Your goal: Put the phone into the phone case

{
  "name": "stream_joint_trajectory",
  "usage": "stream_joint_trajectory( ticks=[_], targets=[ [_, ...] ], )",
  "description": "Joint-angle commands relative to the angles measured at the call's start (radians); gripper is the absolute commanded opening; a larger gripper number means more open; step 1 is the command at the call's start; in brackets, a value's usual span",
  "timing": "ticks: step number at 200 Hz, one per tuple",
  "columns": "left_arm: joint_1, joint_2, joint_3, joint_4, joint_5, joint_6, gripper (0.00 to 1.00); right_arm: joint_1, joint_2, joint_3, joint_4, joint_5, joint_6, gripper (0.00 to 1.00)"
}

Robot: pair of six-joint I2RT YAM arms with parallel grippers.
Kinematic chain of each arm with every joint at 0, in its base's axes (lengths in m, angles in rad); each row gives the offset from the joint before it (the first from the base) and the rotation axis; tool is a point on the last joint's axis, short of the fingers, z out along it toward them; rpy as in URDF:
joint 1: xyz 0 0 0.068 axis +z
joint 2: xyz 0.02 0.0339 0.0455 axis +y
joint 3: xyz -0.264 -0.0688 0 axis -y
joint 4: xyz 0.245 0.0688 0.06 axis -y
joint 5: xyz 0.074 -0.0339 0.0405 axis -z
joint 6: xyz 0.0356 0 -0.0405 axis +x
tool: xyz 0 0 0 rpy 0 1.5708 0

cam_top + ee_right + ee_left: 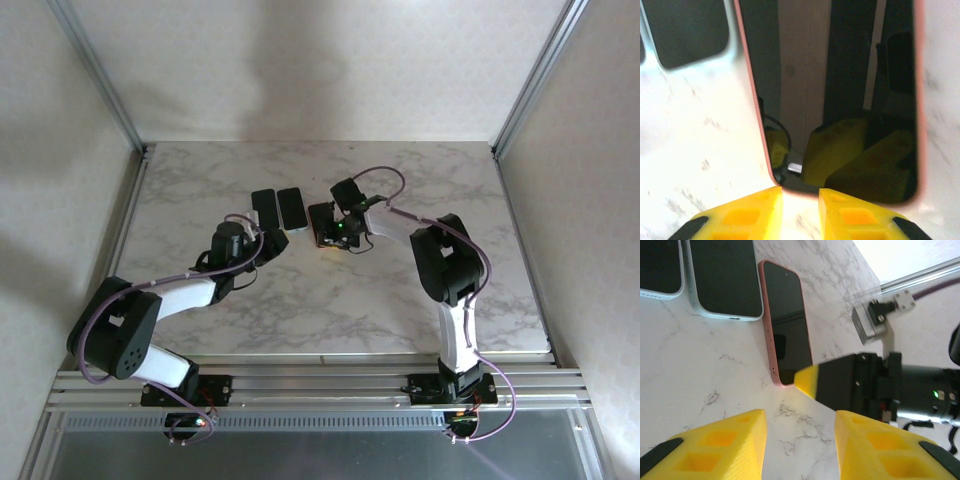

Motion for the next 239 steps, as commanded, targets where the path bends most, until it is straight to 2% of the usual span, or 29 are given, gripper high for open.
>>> stream_joint_trajectory(
  ticks=[1,28,56,147,239],
  targets=[
    [0.009,-0.017,-0.017,0.019,-0.001,0.009,0.4,-0.004,-0.099,-0.091,0.022,-0.018,0.031,0.26],
    [0.009,-0.014,-0.025,0.027,0.001,0.008,0.4,0.011,-0.135,-0.165,0.041,-0.02,0.043,0.26],
    [0.009,-0.011,-0.028,0.027,0.004,0.01,0.4,0.015,-0.096,-0.153,0.048,-0.026,0.048,0.26],
    [0.017,-0.007,-0.019,0.009,0.01,0.026,0.4,-0.018,0.101,0.093,0.0,-0.012,0.018,0.25],
    [0.033,0.007,-0.025,0.012,0.016,0.03,0.4,-0.049,0.23,0.293,-0.064,-0.019,-0.009,0.24]
  ],
)
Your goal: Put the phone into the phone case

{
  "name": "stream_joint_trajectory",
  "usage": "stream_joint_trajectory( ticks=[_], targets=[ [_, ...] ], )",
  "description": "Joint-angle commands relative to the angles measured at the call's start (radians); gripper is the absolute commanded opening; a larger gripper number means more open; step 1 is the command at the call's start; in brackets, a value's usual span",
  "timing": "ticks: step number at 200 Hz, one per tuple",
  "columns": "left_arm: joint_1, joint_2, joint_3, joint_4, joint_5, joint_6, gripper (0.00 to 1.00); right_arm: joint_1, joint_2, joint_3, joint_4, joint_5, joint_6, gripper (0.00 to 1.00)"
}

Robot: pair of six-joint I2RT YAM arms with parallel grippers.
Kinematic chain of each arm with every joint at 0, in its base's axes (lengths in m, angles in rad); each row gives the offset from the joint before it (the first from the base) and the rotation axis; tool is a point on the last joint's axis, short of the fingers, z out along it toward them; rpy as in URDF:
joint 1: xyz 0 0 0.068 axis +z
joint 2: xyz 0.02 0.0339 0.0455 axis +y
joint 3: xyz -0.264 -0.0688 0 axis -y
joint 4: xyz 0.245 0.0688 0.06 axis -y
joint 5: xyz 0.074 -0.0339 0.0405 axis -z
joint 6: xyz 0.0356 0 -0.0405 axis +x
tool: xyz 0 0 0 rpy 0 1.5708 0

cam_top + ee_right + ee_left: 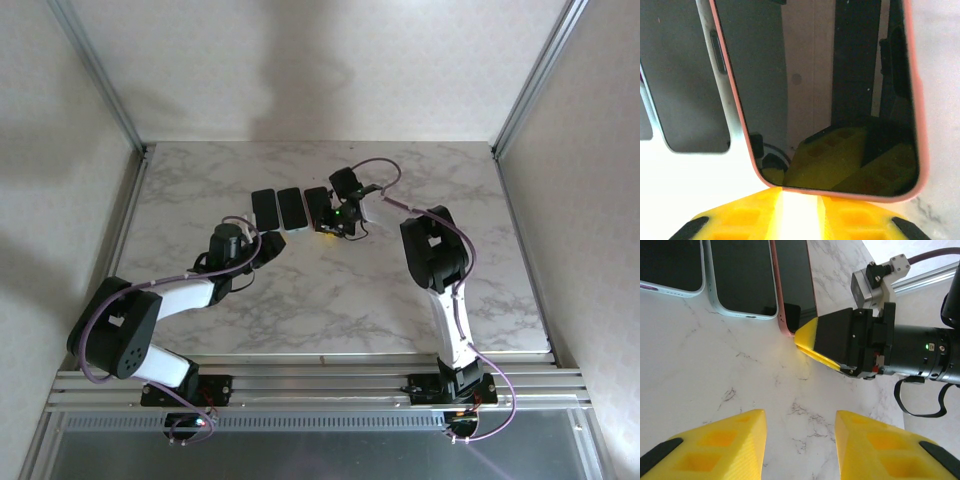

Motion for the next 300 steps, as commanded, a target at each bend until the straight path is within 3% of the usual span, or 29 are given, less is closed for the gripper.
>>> stream_joint_trajectory(
  ticks=[1,39,55,60,64,68,77,83,135,182,209,240,286,300],
  targets=[
    [0.012,0.006,-0.007,0.012,0.012,0.018,0.4,-0.006,0.032,0.039,-0.03,0.006,-0.023,0.24],
    [0.033,-0.037,0.0,-0.043,-0.033,0.054,0.46,-0.006,-0.132,-0.113,0.033,0.03,-0.011,0.24],
    [0.055,-0.07,0.029,-0.136,-0.111,0.097,0.66,-0.007,-0.27,-0.229,0.052,0.067,-0.022,0.26],
    [0.063,-0.081,0.042,-0.17,-0.143,0.114,0.81,-0.01,-0.316,-0.267,0.059,0.085,-0.027,0.29],
    [0.069,-0.09,0.05,-0.194,-0.173,0.127,0.93,-0.011,-0.349,-0.299,0.063,0.099,-0.032,0.34],
    [0.077,-0.097,0.058,-0.207,-0.207,0.14,0.99,-0.014,-0.382,-0.329,0.066,0.114,-0.037,0.46],
    [0.098,-0.109,0.071,-0.257,-0.265,0.166,1.0,-0.026,-0.456,-0.39,0.065,0.148,-0.05,0.87],
    [0.112,-0.113,0.08,-0.27,-0.296,0.185,1.0,-0.035,-0.499,-0.423,0.065,0.168,-0.062,0.99],
    [0.235,-0.093,0.167,-0.321,-0.518,0.376,1.0,-0.182,-0.742,-0.664,0.102,0.312,-0.177,0.99],
    [0.3,-0.105,0.089,-0.102,-0.593,0.528,1.0,-0.213,-0.873,-0.848,0.271,0.601,-0.336,0.99],
    [0.342,-0.117,0.012,0.055,-0.545,0.594,1.0,-0.247,-0.909,-0.944,0.417,0.682,-0.431,0.99],
    [0.406,-0.087,-0.038,0.178,-0.464,0.596,1.0,-0.3,-0.928,-1.029,0.576,0.688,-0.504,0.99],
    [0.473,-0.036,-0.037,0.287,-0.368,0.618,1.0,-0.369,-0.858,-1.217,1.089,0.653,-0.555,0.99],
    [0.49,-0.032,-0.034,0.279,-0.348,0.635,1.0,-0.381,-0.819,-1.221,1.143,0.647,-0.552,0.99]
  ],
)
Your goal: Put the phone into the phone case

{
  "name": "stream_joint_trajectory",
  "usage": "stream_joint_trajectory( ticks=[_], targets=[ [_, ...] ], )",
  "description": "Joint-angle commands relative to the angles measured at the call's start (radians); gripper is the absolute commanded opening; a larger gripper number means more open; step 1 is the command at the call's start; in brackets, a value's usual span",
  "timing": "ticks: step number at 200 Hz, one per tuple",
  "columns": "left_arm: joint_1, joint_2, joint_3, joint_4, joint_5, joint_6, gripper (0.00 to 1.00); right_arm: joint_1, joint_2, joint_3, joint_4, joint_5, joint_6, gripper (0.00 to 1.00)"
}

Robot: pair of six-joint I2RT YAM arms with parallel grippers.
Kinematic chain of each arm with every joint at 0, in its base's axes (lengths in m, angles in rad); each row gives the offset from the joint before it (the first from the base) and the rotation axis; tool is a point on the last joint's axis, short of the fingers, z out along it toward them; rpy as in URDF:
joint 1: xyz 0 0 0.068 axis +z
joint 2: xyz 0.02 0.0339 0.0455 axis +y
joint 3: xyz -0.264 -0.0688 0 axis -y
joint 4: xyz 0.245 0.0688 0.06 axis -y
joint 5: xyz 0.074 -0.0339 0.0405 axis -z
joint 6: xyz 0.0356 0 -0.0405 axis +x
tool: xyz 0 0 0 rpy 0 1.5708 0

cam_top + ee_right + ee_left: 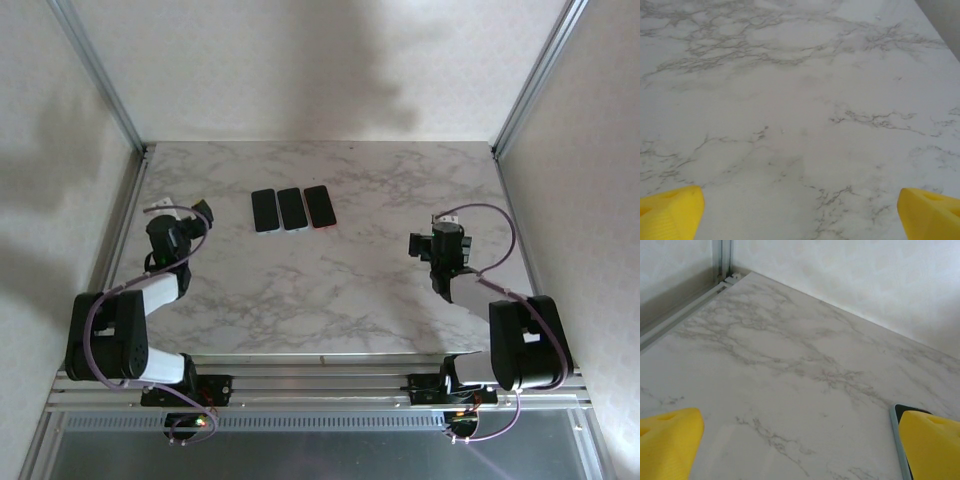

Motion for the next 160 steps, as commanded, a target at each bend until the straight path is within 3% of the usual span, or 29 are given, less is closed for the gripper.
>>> stream_joint_trajectory(
  ticks=[1,28,65,85,118,128,160],
  targets=[
    [0.031,0.013,-0.007,0.087,0.068,0.042,1.0,-0.017,0.054,-0.026,0.286,0.004,-0.032,0.99],
    [0.048,0.005,-0.053,0.105,0.079,0.071,1.0,-0.019,0.136,0.009,0.298,-0.009,-0.04,0.99],
    [0.048,0.055,-0.23,0.441,0.085,0.081,1.0,-0.063,0.137,-0.026,0.352,-0.134,-0.026,0.99],
    [0.043,0.056,-0.259,0.488,0.126,0.102,1.0,-0.108,0.179,-0.1,0.5,-0.231,-0.008,0.99],
    [-0.006,0.141,-0.308,0.66,0.092,0.155,1.0,-0.112,0.172,-0.095,0.473,-0.24,-0.007,0.99],
    [-0.006,0.115,-0.3,0.593,0.082,0.155,1.0,-0.111,0.171,-0.095,0.47,-0.238,-0.008,0.99],
    [-0.011,0.126,-0.287,0.586,0.073,0.156,1.0,-0.106,0.172,-0.092,0.467,-0.23,-0.012,0.99]
  ],
)
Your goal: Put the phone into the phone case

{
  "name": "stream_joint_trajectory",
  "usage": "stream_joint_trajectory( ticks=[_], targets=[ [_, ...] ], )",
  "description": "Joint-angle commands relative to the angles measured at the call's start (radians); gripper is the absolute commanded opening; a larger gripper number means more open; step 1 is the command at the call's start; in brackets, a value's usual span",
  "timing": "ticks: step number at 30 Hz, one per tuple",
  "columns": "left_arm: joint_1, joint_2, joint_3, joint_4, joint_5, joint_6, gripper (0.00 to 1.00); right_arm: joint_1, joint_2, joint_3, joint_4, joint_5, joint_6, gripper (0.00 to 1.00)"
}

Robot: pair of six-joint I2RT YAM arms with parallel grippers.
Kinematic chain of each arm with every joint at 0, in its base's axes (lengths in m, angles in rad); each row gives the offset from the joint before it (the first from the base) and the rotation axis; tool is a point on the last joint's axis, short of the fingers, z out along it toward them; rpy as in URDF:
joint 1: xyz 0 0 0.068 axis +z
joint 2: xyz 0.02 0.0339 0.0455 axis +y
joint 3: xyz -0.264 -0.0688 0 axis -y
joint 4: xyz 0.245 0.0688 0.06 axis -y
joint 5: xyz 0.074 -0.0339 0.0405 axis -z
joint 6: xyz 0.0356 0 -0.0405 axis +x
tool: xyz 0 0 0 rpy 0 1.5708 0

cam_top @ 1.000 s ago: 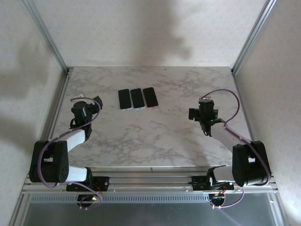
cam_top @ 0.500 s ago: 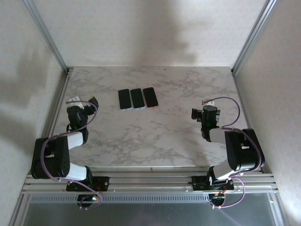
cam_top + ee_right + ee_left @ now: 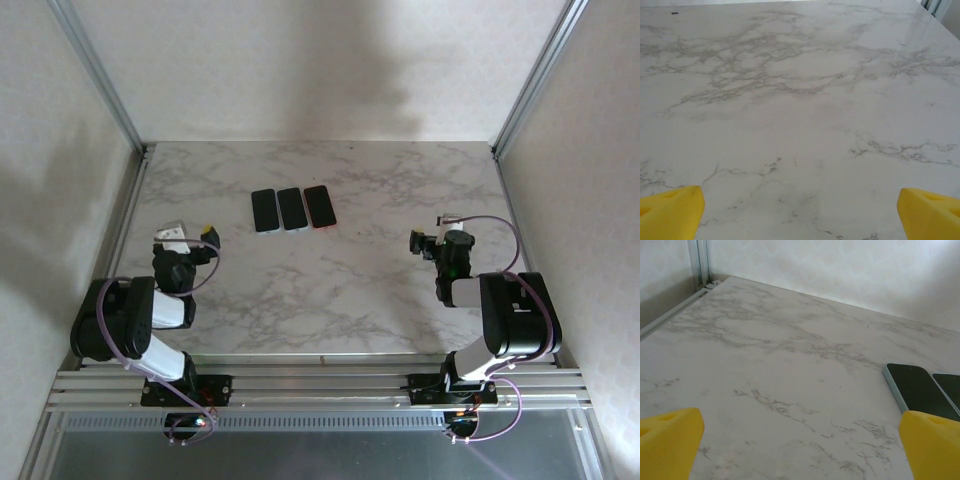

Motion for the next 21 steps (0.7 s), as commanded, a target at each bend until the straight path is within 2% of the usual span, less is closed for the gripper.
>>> stream_joint_trajectory(
  ticks=[1,6,21],
  targets=[
    [-0.007,0.004,0.005,0.063,-0.018,0.022,1.0,0.005,0.009,-0.001,0.043,-0.008,0.005,0.99],
    [-0.025,0.005,0.014,0.05,-0.058,0.032,1.0,0.005,0.007,-0.001,0.041,-0.01,0.002,0.99],
    [-0.029,0.004,0.013,0.049,-0.065,0.033,1.0,0.007,0.008,0.001,0.039,-0.016,-0.004,0.99]
  ],
)
